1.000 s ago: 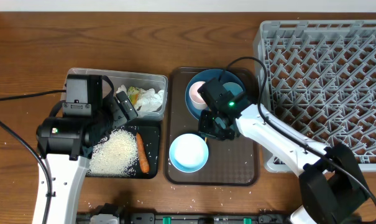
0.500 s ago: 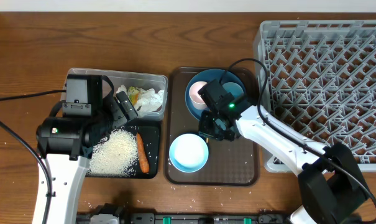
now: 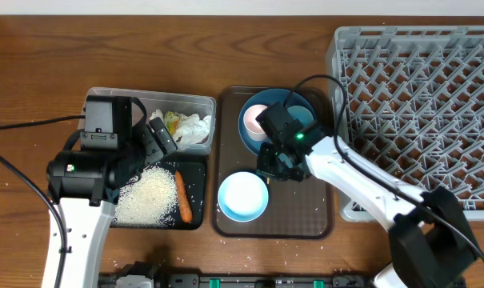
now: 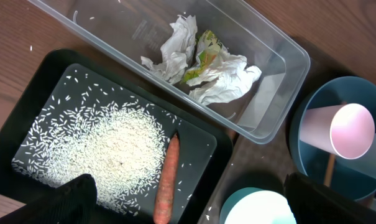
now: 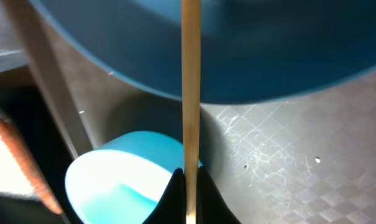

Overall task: Sort waste into correct bins and load items into the dishwasher rack
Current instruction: 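Return the right gripper to the blue plate and grasp the second chopstick, then carry the second chopstick into the dish rack and insert it upright, then move the left gripper from the black tray over the brown tray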

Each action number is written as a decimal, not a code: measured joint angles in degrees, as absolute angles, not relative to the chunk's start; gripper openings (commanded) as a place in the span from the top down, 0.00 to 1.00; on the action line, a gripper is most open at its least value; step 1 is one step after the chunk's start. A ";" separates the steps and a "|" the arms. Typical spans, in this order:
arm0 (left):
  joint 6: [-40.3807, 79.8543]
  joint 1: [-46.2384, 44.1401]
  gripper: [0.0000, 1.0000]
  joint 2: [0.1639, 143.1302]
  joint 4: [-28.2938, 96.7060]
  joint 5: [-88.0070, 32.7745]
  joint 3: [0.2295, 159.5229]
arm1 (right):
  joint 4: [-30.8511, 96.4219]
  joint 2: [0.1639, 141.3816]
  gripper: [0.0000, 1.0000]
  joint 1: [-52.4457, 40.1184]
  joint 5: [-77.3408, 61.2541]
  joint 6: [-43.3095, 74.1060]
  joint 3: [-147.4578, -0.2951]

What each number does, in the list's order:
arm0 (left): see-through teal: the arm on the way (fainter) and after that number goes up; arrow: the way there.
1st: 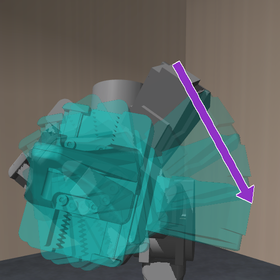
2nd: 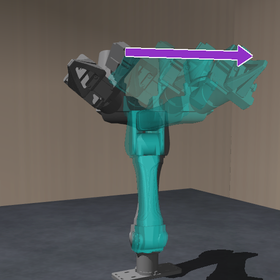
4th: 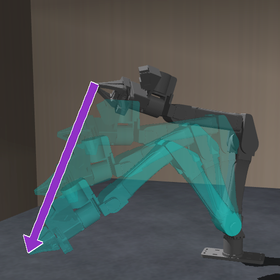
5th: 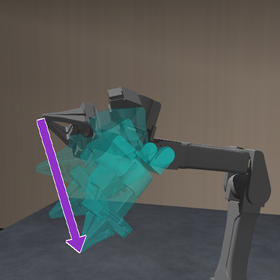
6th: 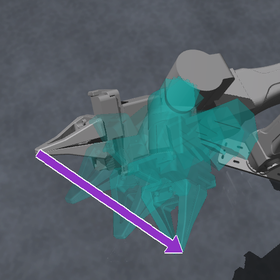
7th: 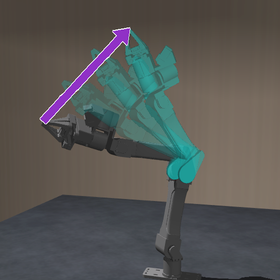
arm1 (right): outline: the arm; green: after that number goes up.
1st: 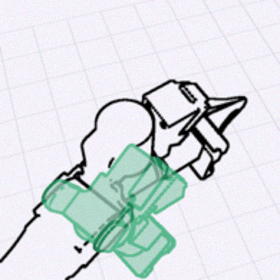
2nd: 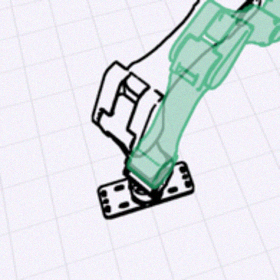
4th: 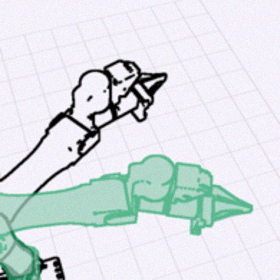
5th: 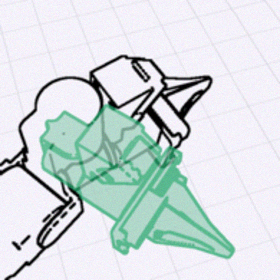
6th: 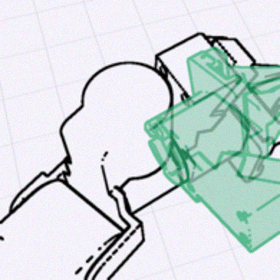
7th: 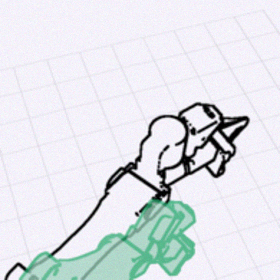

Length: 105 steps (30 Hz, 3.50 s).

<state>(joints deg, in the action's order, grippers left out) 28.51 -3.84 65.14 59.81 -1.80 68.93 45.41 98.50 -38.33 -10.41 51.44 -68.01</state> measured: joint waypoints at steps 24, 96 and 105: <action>28.51 -3.84 0.02 65.14 59.81 -1.80 68.93 | 54.72 75.40 0.99 -20.58 -6.90 22.68 -68.01; 28.51 -3.84 0.02 65.14 59.81 -1.80 68.93 | 53.30 88.01 0.81 -10.35 11.20 7.01 -68.01; 28.51 -3.84 0.01 65.14 59.79 -1.80 68.93 | 53.39 88.01 0.67 -10.35 11.14 6.96 -68.01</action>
